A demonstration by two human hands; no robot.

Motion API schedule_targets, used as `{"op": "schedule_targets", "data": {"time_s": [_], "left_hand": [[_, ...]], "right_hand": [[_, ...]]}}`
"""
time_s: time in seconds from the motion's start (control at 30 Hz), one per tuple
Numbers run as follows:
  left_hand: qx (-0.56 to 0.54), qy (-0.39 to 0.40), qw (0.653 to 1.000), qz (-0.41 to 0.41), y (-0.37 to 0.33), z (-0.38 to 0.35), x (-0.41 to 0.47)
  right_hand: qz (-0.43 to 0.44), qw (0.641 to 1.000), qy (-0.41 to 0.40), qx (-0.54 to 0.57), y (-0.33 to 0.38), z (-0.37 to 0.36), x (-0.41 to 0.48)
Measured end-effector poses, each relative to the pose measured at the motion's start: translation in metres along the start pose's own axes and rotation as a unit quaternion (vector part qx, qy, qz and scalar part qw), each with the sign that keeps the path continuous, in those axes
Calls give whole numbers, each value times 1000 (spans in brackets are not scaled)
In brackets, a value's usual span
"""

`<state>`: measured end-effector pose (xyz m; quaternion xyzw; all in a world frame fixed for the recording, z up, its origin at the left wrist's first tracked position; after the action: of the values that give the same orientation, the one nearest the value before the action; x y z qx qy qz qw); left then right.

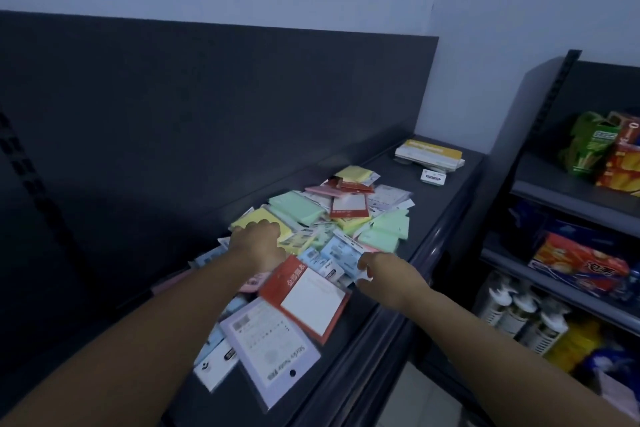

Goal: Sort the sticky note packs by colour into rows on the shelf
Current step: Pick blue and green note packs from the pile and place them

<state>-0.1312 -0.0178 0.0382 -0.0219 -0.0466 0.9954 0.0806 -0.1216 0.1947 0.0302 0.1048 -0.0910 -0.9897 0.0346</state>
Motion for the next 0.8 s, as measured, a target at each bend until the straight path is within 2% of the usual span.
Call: {"op": "schedule_targets", "data": {"time_s": [0.17,0.3,0.4,0.53,0.63,0.7,0.8], "left_hand": [[-28,-29,993,111,24,1,35],[-54,8,979,194,48,-9,42],[-63,27,973,223,62,-12,42],[-50,-19,971,234,60,-9,47],[-49,-38,974,217,46,-8,60],[-65,-46,976,204,38,-8,70],[-97,-37,979,178,30,-9,85]], "right_hand": [[38,999,7,26,2,14,69],[95,994,11,60,22,25,128],[135,988,45,59,40,23,160],[153,979,88,101,59,16,184],[103,971,131,173,67,8,196],[32,949,170,264,68,2,206],[-93,857,253,440,63,-7,212]]}}
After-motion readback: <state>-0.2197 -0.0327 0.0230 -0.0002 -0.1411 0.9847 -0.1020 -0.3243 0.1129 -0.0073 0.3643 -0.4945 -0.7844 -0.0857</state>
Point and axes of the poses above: each hand's wrist, its own x-axis towards the middle knuckle, its own z-axis out of the back of the hand, y = z × x, the point moved 5 cm from there along x, towards the middle knuckle, and after that the axes turned 15 degrees about -z, right-handed, at the moved point
